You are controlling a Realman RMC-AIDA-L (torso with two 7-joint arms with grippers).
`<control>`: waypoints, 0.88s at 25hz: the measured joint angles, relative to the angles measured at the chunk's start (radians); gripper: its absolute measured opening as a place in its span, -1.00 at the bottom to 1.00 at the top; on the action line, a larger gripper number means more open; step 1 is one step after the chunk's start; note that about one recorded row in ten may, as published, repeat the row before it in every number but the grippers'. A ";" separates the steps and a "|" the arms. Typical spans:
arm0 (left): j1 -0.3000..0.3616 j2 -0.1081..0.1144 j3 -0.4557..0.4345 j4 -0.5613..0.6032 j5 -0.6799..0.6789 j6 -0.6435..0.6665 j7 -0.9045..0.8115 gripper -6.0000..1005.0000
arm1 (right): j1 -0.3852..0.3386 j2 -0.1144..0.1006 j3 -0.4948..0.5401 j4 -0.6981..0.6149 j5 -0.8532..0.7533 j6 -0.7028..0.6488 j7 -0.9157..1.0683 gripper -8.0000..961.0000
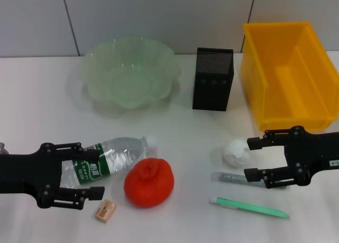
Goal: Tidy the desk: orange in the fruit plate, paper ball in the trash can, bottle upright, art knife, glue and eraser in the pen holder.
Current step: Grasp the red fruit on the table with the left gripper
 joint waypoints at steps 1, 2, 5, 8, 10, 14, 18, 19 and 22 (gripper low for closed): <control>0.000 -0.001 0.000 0.000 0.000 0.000 0.000 0.69 | -0.001 0.000 0.001 0.000 0.000 0.000 0.000 0.58; 0.000 -0.001 0.000 0.000 0.000 0.000 0.000 0.69 | -0.002 0.000 0.003 0.000 0.000 0.000 0.000 0.58; 0.000 -0.002 0.000 0.001 -0.001 0.003 0.000 0.69 | -0.005 0.000 0.005 0.000 0.000 -0.002 0.000 0.58; -0.007 -0.006 0.000 0.025 -0.007 0.017 -0.014 0.69 | -0.017 0.000 0.008 0.000 0.002 -0.017 -0.005 0.58; -0.013 -0.014 0.000 0.037 -0.007 0.022 -0.021 0.69 | -0.038 -0.001 0.012 -0.002 0.016 -0.029 -0.015 0.58; -0.036 -0.050 0.003 0.050 -0.009 0.022 -0.012 0.69 | -0.102 -0.006 0.012 -0.012 0.064 -0.037 -0.029 0.58; -0.067 -0.104 0.033 0.056 -0.009 -0.003 -0.005 0.69 | -0.144 -0.010 0.013 -0.017 0.078 -0.046 -0.030 0.58; -0.071 -0.110 0.037 0.058 -0.009 -0.006 -0.003 0.69 | -0.149 -0.010 0.013 -0.017 0.078 -0.048 -0.030 0.58; -0.099 -0.125 0.054 0.023 -0.010 -0.054 0.003 0.69 | -0.158 -0.010 0.014 -0.017 0.078 -0.051 -0.030 0.58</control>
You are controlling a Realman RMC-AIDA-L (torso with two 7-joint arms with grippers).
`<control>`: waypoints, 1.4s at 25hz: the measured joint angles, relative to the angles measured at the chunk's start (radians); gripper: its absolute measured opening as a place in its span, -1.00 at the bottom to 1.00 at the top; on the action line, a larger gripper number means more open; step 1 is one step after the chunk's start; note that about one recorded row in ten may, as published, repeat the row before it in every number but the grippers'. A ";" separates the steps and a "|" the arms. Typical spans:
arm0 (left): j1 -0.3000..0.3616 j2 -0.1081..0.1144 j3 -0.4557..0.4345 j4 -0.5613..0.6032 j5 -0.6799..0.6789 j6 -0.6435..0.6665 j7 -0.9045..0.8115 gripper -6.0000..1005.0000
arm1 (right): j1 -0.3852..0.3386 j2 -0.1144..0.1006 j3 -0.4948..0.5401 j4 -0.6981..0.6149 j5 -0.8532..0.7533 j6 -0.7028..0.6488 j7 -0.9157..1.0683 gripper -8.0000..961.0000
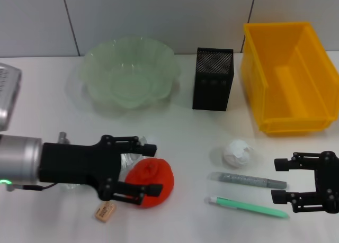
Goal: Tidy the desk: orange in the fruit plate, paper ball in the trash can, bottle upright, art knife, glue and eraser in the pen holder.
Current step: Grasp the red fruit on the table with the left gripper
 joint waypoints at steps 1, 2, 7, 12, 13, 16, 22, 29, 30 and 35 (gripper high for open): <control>-0.007 0.000 0.002 -0.020 -0.001 -0.023 0.002 0.69 | -0.002 0.000 0.000 0.000 0.000 -0.001 0.000 0.58; -0.016 0.000 0.005 -0.045 -0.001 -0.055 0.007 0.69 | -0.002 0.000 0.000 0.000 0.000 -0.001 -0.001 0.58; -0.029 -0.001 0.009 -0.112 -0.002 -0.165 0.038 0.69 | 0.001 0.000 -0.007 0.000 0.000 -0.003 -0.002 0.58; -0.021 -0.002 0.015 -0.129 -0.003 -0.241 0.041 0.69 | 0.010 0.000 -0.009 0.000 0.000 -0.004 -0.002 0.58; -0.017 -0.002 0.017 -0.131 -0.004 -0.253 0.044 0.69 | 0.012 0.000 -0.008 0.001 -0.001 -0.004 -0.002 0.58; -0.006 -0.002 0.017 -0.143 -0.009 -0.272 0.072 0.69 | 0.018 0.003 -0.008 0.001 -0.004 -0.002 -0.002 0.58; 0.015 -0.002 0.022 -0.150 -0.013 -0.285 0.113 0.69 | 0.028 0.005 -0.010 0.001 -0.007 0.000 -0.001 0.58; 0.021 -0.006 0.022 -0.208 -0.013 -0.357 0.180 0.69 | 0.036 0.007 -0.011 0.003 -0.008 0.000 0.002 0.58; 0.021 -0.006 0.022 -0.216 -0.013 -0.369 0.186 0.69 | 0.037 0.007 -0.011 0.004 -0.008 0.000 0.002 0.58; 0.020 -0.006 0.020 -0.231 -0.018 -0.397 0.195 0.69 | 0.039 0.007 -0.010 0.008 -0.011 0.000 0.003 0.58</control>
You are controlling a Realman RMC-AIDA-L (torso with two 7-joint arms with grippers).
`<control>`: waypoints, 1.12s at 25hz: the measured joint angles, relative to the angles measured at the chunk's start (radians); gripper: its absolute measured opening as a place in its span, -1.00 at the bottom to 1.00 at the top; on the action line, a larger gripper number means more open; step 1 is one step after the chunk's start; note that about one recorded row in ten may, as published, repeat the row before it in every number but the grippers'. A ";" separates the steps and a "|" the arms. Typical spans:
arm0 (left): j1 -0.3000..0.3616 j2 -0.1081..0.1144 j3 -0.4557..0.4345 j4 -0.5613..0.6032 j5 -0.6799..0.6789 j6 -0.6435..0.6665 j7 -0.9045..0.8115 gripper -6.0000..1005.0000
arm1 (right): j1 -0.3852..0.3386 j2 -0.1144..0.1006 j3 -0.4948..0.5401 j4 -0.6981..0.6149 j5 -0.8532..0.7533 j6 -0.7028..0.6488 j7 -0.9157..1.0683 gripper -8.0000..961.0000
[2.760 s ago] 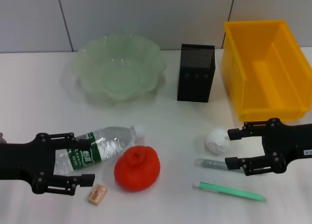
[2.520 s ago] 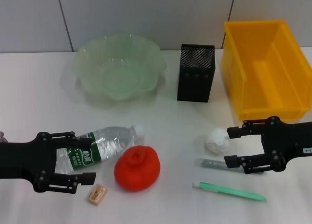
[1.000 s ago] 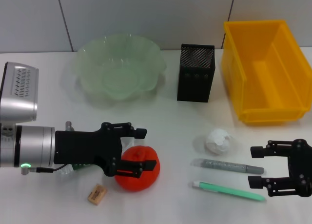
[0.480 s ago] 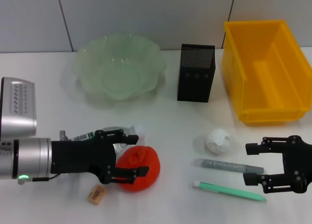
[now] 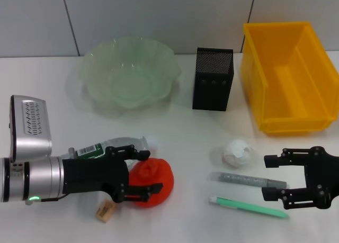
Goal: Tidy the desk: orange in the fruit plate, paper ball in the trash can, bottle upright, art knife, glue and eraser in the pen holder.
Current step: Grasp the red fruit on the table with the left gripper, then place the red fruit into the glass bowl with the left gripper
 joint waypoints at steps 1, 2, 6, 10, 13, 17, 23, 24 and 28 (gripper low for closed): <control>0.001 0.000 0.000 0.000 -0.003 -0.001 0.000 0.69 | 0.000 0.000 0.000 0.001 0.000 0.001 0.000 0.58; 0.001 0.001 0.000 0.000 -0.005 -0.002 0.000 0.69 | -0.001 0.000 0.000 0.001 0.000 0.003 0.000 0.58; 0.003 0.002 0.002 0.000 -0.007 -0.002 0.005 0.62 | -0.004 0.000 0.000 0.004 0.000 0.007 -0.002 0.58; 0.004 0.000 0.003 0.000 -0.007 -0.005 0.011 0.35 | -0.004 0.000 0.000 0.007 0.000 0.008 -0.003 0.58; 0.004 0.000 0.003 0.001 -0.007 -0.006 0.011 0.14 | -0.006 0.000 0.000 0.007 0.000 0.008 -0.003 0.58; 0.003 0.000 0.003 0.001 -0.007 -0.006 0.011 -0.14 | -0.007 0.000 0.003 0.007 0.002 0.009 -0.003 0.58; 0.003 0.000 0.003 0.000 -0.008 -0.006 0.011 -0.49 | -0.004 0.000 0.005 0.006 0.002 0.009 -0.004 0.58; 0.003 0.000 0.003 0.000 -0.008 -0.006 0.011 -0.51 | -0.004 0.000 0.005 0.006 0.002 0.009 -0.004 0.58; 0.008 0.009 -0.002 0.058 -0.077 0.175 -0.052 -0.62 | -0.006 0.000 0.006 0.006 0.005 0.007 -0.004 0.58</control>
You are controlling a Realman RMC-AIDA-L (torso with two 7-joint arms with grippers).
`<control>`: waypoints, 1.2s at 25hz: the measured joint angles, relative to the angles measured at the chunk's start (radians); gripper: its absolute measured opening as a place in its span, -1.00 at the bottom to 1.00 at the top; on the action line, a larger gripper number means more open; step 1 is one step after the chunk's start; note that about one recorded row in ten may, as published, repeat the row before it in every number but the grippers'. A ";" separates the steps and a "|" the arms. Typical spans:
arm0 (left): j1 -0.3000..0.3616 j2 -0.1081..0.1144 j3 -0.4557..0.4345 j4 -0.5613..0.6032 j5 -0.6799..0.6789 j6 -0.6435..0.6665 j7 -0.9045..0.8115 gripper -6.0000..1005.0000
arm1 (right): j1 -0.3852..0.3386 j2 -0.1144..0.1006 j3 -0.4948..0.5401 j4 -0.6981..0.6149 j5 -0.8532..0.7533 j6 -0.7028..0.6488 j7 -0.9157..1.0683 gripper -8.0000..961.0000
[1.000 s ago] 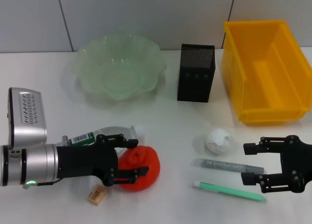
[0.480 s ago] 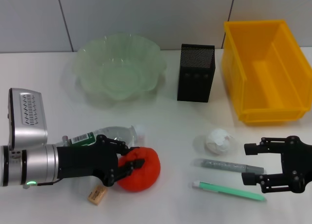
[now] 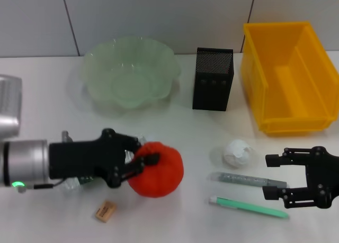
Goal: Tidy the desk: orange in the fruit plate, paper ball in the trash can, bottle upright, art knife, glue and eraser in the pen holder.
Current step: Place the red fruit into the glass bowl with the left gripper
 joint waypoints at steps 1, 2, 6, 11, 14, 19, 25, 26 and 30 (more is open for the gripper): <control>-0.001 -0.001 0.001 0.071 -0.031 0.078 -0.071 -0.68 | -0.001 0.000 0.000 0.000 0.000 -0.001 0.000 0.58; -0.004 -0.001 0.002 0.102 -0.061 0.111 -0.103 -0.68 | -0.001 0.000 0.001 0.000 0.000 -0.001 0.000 0.58; -0.021 -0.003 0.004 0.170 -0.156 0.128 -0.184 -0.71 | -0.003 0.000 0.002 0.016 0.002 -0.006 -0.009 0.58; -0.079 -0.004 0.005 0.179 -0.246 -0.062 -0.234 -0.75 | -0.003 0.000 -0.002 0.038 0.003 -0.001 -0.021 0.58; -0.149 -0.008 0.023 0.124 -0.267 -0.280 -0.237 -0.78 | -0.001 0.001 -0.003 0.049 0.003 -0.001 -0.024 0.58; -0.233 -0.010 0.070 0.014 -0.340 -0.577 -0.234 -0.85 | 0.007 0.001 -0.006 0.056 0.003 -0.004 -0.024 0.58; -0.262 -0.011 0.142 -0.025 -0.422 -0.741 -0.224 -0.85 | 0.009 0.003 -0.006 0.060 0.003 -0.004 -0.024 0.58; -0.263 -0.012 0.168 -0.027 -0.461 -0.762 -0.213 -0.85 | 0.010 0.003 -0.006 0.061 0.003 -0.004 -0.024 0.58; -0.258 -0.012 0.201 -0.028 -0.508 -0.775 -0.198 -0.78 | 0.013 0.003 -0.006 0.062 0.003 -0.003 -0.024 0.58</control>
